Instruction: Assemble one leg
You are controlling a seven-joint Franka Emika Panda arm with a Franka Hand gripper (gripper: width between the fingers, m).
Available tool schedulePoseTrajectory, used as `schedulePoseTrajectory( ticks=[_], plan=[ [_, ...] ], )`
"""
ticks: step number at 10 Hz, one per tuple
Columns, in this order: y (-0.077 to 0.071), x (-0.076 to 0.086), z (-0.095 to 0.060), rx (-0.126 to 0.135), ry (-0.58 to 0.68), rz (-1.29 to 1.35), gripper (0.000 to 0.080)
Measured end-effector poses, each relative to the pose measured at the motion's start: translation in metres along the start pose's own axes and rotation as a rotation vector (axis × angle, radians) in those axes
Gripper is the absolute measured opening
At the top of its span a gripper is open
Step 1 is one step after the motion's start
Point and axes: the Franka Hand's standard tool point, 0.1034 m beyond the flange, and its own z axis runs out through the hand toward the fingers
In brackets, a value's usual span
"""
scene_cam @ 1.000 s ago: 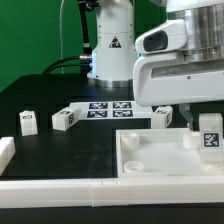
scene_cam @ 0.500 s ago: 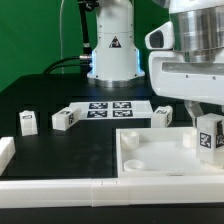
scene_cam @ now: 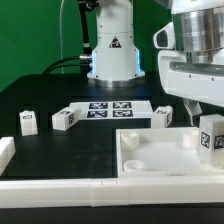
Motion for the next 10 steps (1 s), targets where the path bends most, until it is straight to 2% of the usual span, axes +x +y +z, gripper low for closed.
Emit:
schedulePoseTrajectory(
  ticks=[4, 6, 8, 9, 10],
  plan=[
    [0.0, -0.001, 0.003, -0.009, -0.002, -0.567, 0.0648],
    [-0.011, -0.004, 0.002, -0.067, 0.032, -1.017, 0.0649],
    [-0.01, -0.004, 0.008, -0.108, 0.039, -1.298, 0.0649],
    [-0.009, -0.004, 0.009, -0.122, 0.037, -1.44, 0.0649],
    [-0.009, -0.003, 0.009, -0.123, 0.033, -1.497, 0.0649]
  ],
)
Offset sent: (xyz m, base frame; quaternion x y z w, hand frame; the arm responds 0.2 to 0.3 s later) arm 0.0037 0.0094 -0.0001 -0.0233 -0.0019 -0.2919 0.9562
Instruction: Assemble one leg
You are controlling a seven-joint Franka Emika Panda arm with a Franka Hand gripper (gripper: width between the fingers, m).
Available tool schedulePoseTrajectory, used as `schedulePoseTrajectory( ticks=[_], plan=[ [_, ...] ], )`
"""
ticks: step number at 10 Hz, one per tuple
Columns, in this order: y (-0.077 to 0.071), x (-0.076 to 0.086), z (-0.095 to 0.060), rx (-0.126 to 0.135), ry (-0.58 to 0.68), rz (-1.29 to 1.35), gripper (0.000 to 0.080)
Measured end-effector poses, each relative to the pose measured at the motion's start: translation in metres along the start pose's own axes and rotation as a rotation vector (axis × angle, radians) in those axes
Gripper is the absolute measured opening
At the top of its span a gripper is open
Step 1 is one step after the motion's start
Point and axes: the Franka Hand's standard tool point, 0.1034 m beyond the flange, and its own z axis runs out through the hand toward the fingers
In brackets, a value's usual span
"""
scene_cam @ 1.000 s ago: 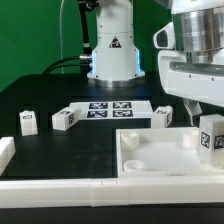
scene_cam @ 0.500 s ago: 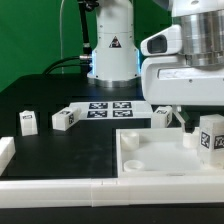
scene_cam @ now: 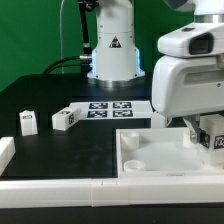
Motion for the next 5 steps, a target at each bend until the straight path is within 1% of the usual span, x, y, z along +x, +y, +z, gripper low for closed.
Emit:
schedulePoseTrajectory(
  ticks=[1, 2, 4, 5],
  plan=[
    [-0.0005, 0.0, 0.0001, 0.001, 0.0, 0.017, 0.0649],
    [-0.0004, -0.0001, 0.0002, 0.001, 0.0, 0.017, 0.0597],
    [-0.0002, -0.0001, 0.0002, 0.001, 0.0, 0.017, 0.0322],
    [0.0014, -0.0006, 0.0003, -0.001, -0.001, 0.018, 0.0322]
  ],
)
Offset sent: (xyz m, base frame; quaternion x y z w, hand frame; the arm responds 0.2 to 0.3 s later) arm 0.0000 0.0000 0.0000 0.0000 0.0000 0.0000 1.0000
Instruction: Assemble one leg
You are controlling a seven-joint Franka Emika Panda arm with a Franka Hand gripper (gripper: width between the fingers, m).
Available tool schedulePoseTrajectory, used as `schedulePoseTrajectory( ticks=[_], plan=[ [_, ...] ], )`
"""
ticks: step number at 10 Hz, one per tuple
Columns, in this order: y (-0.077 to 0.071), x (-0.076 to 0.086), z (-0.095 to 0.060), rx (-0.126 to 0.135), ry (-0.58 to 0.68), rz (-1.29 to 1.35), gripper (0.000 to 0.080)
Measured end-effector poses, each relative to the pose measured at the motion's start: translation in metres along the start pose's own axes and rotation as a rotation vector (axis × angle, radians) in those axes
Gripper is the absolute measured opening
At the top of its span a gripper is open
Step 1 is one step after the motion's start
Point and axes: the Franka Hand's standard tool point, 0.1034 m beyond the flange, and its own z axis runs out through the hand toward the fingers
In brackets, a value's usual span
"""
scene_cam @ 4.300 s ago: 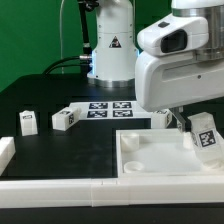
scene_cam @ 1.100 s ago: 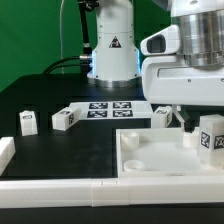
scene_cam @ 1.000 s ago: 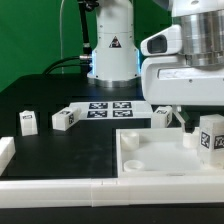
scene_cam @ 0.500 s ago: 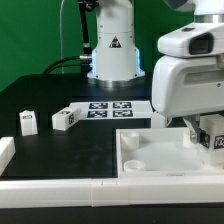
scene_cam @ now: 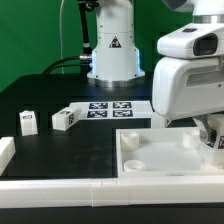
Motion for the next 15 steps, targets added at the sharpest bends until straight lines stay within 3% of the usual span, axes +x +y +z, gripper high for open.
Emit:
schedulePoseTrajectory(
  ticks=[1, 5, 9, 11, 15],
  plan=[
    [-0.0001, -0.0001, 0.0, 0.0, 0.0, 0.0, 0.0292],
    [0.0008, -0.0001, 0.0003, 0.006, 0.006, 0.087, 0.0292],
    [0.0087, -0.0038, 0.001, 0.062, 0.029, 0.807, 0.0294],
    [0.0098, -0.0049, 0.0019, 0.055, 0.023, 1.072, 0.0294],
    [0.0042, -0.0047, 0.0025, 0.069, 0.0, 1.625, 0.0294]
  ],
)
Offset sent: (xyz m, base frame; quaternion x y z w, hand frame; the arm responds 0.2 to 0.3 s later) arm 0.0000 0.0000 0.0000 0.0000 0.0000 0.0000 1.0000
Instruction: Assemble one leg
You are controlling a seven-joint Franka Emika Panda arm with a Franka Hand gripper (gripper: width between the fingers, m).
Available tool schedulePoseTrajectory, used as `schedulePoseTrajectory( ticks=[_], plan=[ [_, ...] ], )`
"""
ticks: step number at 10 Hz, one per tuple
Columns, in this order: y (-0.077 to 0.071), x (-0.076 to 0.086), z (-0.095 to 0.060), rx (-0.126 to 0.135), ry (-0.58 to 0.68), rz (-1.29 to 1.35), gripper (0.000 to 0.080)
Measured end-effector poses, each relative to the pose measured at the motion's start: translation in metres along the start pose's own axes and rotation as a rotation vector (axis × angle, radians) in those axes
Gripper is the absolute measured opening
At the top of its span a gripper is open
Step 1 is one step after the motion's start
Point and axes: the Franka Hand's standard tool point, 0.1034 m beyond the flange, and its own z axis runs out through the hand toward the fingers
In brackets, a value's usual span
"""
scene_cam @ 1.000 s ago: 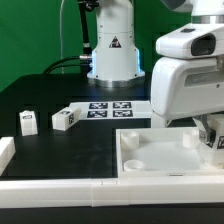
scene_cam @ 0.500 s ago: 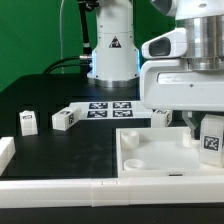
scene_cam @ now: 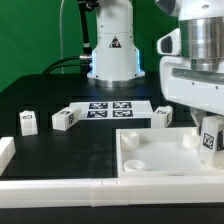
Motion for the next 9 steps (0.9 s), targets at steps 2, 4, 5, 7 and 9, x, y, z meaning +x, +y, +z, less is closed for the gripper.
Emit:
schedulePoseTrajectory(
  ticks=[2, 4, 5, 7, 9],
  plan=[
    [-0.0005, -0.0033, 0.0001, 0.003, -0.011, 0.059, 0.0367],
    [-0.0006, -0.0036, 0.0001, 0.004, -0.011, 0.001, 0.0549],
    [-0.0009, -0.0031, -0.0003, 0.005, -0.011, -0.052, 0.063],
    [-0.0018, -0.0025, -0.0017, 0.008, -0.008, -0.339, 0.0648],
    [-0.0016, -0.0038, -0.0012, 0.008, -0.009, -0.601, 0.0649]
  ],
)
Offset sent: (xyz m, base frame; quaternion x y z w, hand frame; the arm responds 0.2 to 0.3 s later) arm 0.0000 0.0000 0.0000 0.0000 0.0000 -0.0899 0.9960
